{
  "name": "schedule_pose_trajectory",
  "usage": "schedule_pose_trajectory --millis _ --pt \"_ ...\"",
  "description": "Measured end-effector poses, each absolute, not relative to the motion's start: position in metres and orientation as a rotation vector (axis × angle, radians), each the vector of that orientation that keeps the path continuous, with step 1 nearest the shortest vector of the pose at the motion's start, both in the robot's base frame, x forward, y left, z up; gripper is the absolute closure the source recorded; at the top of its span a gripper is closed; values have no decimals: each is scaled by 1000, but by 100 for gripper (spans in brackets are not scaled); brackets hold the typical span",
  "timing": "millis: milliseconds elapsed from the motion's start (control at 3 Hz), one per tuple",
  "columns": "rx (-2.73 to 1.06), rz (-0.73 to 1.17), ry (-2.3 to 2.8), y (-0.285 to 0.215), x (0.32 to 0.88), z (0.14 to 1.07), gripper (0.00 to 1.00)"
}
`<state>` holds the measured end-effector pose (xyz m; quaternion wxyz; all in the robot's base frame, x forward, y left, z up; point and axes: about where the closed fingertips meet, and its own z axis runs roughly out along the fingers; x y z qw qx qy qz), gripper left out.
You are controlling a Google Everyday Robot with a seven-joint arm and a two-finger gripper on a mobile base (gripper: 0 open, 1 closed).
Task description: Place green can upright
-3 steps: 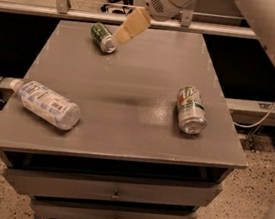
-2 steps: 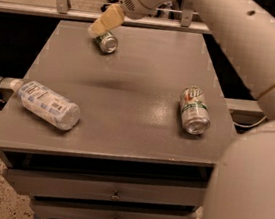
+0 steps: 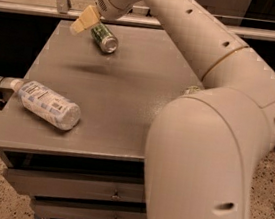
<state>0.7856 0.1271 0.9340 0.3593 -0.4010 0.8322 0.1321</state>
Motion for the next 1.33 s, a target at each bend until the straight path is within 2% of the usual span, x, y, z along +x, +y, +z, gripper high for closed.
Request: schedule_pose_trajectory --millis 1333 --pt "-981 153 2360 127 847 869 0"
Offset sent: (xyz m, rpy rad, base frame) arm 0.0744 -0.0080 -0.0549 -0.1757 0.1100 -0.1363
